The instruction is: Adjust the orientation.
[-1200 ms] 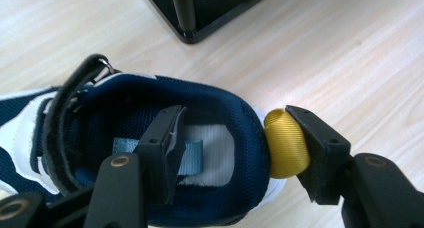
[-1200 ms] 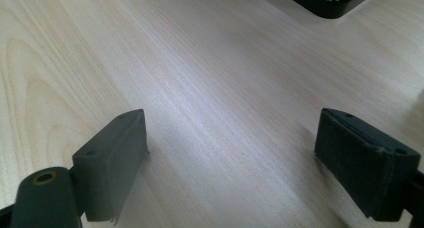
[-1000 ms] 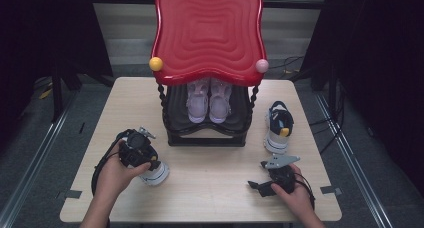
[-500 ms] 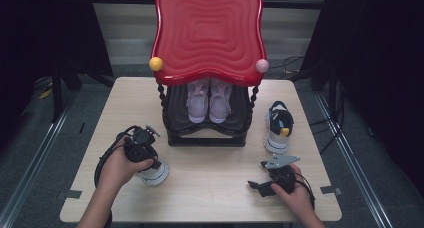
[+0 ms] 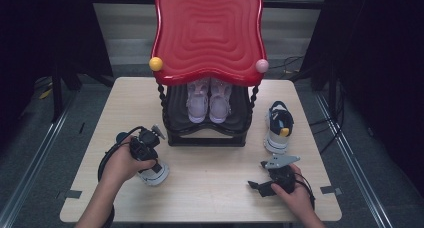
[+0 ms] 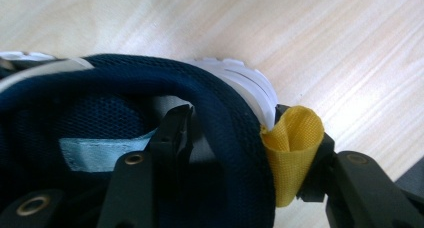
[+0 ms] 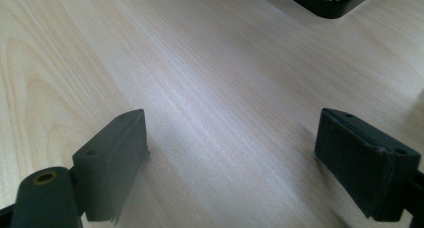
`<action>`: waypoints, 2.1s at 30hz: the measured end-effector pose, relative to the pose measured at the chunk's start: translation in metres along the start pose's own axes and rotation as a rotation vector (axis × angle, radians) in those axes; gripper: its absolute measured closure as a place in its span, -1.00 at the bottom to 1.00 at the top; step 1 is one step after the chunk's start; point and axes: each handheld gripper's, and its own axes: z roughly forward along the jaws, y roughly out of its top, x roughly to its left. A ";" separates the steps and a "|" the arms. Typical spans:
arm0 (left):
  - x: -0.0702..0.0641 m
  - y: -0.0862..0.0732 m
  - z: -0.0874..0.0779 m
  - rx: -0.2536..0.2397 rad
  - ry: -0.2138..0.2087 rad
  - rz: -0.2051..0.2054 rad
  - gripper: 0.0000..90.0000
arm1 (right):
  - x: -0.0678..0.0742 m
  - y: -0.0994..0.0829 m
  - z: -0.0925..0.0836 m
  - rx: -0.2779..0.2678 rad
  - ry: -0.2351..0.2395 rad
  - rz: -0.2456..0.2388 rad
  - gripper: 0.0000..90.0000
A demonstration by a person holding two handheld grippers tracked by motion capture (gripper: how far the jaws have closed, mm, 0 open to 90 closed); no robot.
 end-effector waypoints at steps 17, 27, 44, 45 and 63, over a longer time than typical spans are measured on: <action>-0.002 0.007 0.002 0.072 -0.018 0.028 0.36 | 0.000 0.000 0.000 0.000 0.000 0.000 -0.71; -0.001 0.008 0.001 0.095 -0.034 0.029 0.45 | 0.000 0.000 0.000 0.000 0.000 0.000 -0.71; -0.001 0.011 0.001 0.123 -0.044 0.051 0.52 | 0.000 0.000 0.000 0.000 0.000 0.000 -0.71; -0.001 0.011 0.001 0.127 -0.044 0.053 0.53 | 0.000 0.000 0.000 0.000 0.000 0.000 -0.71; 0.000 0.009 -0.001 0.162 -0.006 0.126 0.56 | 0.000 0.000 0.000 0.000 0.000 0.000 -0.71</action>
